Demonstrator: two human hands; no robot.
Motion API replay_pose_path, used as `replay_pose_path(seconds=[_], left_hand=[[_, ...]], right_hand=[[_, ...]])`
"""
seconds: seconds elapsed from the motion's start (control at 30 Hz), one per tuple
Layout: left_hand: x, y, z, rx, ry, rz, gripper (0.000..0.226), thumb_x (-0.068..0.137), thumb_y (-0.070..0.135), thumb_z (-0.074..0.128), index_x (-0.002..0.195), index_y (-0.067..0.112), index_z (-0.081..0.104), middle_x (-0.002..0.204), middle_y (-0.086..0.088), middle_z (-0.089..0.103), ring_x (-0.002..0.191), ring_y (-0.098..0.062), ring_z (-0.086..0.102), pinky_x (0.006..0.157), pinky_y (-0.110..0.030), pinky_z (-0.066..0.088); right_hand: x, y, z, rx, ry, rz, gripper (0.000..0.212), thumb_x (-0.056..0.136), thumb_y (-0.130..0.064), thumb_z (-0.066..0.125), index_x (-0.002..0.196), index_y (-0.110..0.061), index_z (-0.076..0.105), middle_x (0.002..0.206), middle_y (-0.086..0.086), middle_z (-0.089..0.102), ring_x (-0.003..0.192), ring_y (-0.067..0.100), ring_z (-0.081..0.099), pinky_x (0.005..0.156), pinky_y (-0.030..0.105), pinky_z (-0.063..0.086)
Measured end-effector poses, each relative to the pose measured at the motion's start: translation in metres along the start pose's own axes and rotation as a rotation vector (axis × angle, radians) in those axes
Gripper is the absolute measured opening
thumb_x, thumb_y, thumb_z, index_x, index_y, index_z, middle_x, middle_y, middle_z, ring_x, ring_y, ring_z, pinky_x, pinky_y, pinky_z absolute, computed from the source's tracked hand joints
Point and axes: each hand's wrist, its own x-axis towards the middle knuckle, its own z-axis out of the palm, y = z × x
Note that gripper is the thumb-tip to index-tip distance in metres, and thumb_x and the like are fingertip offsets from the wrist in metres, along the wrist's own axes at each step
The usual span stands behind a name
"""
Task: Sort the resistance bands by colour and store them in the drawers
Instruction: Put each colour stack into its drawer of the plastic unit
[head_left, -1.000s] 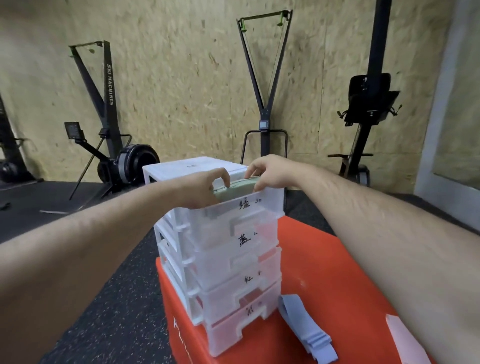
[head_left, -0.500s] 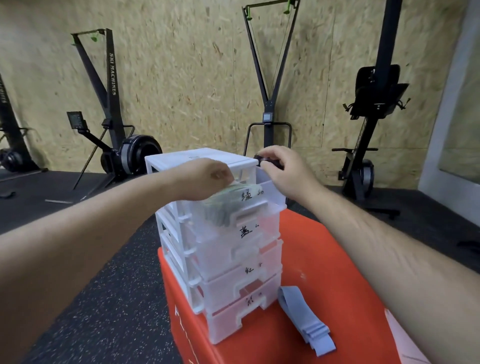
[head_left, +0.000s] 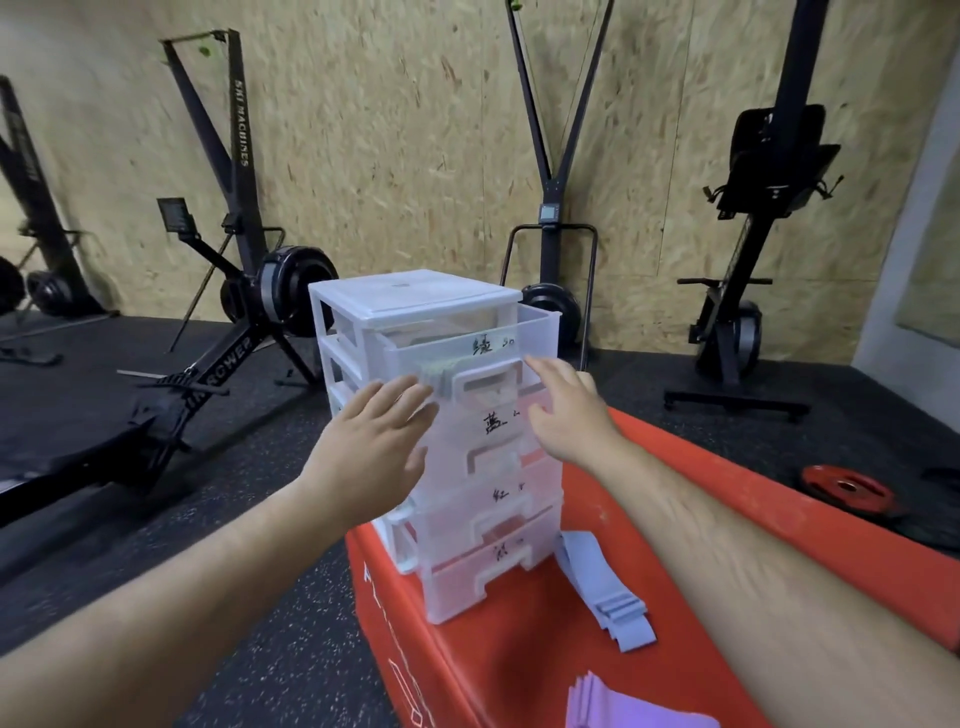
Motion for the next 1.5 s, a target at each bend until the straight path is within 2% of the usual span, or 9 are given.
replay_pose_path(seconds=[0.27,0.6,0.9,1.03,1.17,1.23,1.33,1.4,1.5], left_hand=[[0.011,0.005,0.005,-0.043,0.03,-0.117,0.043,0.09,0.041,0.055,0.124,0.015,0.06,0.131,-0.002,0.056,0.133,-0.026,0.042,0.114,-0.037,0.021],[-0.018,0.115,0.031,-0.412,0.03,-0.022,0.056,0.085,0.037,0.055,0.137,0.019,0.052,0.134,0.002,0.055,0.129,-0.024,0.047,0.106,-0.035,0.031],[-0.033,0.222,0.119,-0.696,-0.425,-0.05,0.062,0.081,0.045,0.045,0.14,0.026,0.05,0.137,-0.005,0.052,0.121,-0.032,0.054,0.099,-0.043,0.045],[-0.012,0.24,0.156,-0.789,-0.559,-0.099,0.052,0.087,0.037,0.042,0.138,0.029,0.051,0.132,-0.015,0.051,0.121,-0.036,0.052,0.097,-0.045,0.047],[-0.007,0.249,0.185,-0.872,-0.604,-0.176,0.038,0.096,0.027,0.049,0.134,0.027,0.056,0.113,-0.02,0.057,0.109,-0.039,0.055,0.096,-0.042,0.046],[-0.003,0.25,0.188,-0.933,-0.625,-0.202,0.04,0.093,0.027,0.049,0.132,0.025,0.059,0.117,-0.017,0.061,0.113,-0.034,0.055,0.1,-0.039,0.044],[0.001,0.255,0.188,-1.03,-0.669,-0.239,0.044,0.089,0.028,0.049,0.13,0.021,0.062,0.119,-0.012,0.06,0.116,-0.025,0.055,0.103,-0.036,0.043],[0.002,0.258,0.185,-1.14,-0.655,-0.263,0.043,0.079,0.023,0.045,0.113,0.017,0.071,0.108,-0.008,0.068,0.104,-0.02,0.062,0.094,-0.032,0.048],[0.005,0.257,0.172,-1.327,-0.632,-0.318,0.038,0.069,0.013,0.041,0.088,0.01,0.074,0.083,0.0,0.073,0.074,-0.007,0.063,0.069,-0.021,0.045]], right_hand=[[0.015,-0.015,0.005,-0.042,0.024,0.024,0.061,0.094,-0.025,0.044,0.153,-0.035,0.033,0.156,-0.009,0.036,0.137,0.026,0.031,0.113,0.048,0.028],[-0.134,0.02,0.032,-0.144,0.037,-0.095,0.053,0.091,-0.03,0.051,0.144,-0.031,0.048,0.143,-0.012,0.052,0.127,0.019,0.043,0.104,0.04,0.038],[-0.184,0.122,0.07,-0.138,-0.229,0.336,0.044,0.093,-0.026,0.053,0.137,-0.024,0.057,0.141,-0.001,0.056,0.129,0.029,0.049,0.108,0.041,0.04],[-0.173,0.145,0.087,-0.122,-0.24,0.398,0.043,0.093,-0.025,0.049,0.134,-0.027,0.06,0.137,0.003,0.058,0.124,0.032,0.053,0.106,0.043,0.042],[-0.153,0.163,0.103,0.033,-0.185,0.524,0.025,0.097,-0.034,0.048,0.102,-0.021,0.069,0.104,0.011,0.067,0.104,0.033,0.061,0.089,0.04,0.049],[-0.141,0.165,0.105,0.092,-0.154,0.603,0.034,0.1,-0.043,0.048,0.084,-0.015,0.061,0.082,0.006,0.065,0.088,0.03,0.06,0.075,0.038,0.045],[-0.129,0.17,0.109,0.158,-0.148,0.733,0.027,0.092,-0.04,0.063,0.09,-0.016,0.054,0.082,0.002,0.061,0.08,0.025,0.059,0.073,0.036,0.046],[-0.126,0.172,0.11,0.198,-0.221,0.813,0.027,0.084,-0.03,0.069,0.1,-0.013,0.057,0.091,0.005,0.061,0.085,0.024,0.061,0.069,0.032,0.047],[-0.122,0.171,0.107,0.377,-0.284,0.923,0.015,0.074,-0.02,0.07,0.081,-0.01,0.063,0.077,0.006,0.063,0.069,0.023,0.062,0.056,0.027,0.043]])
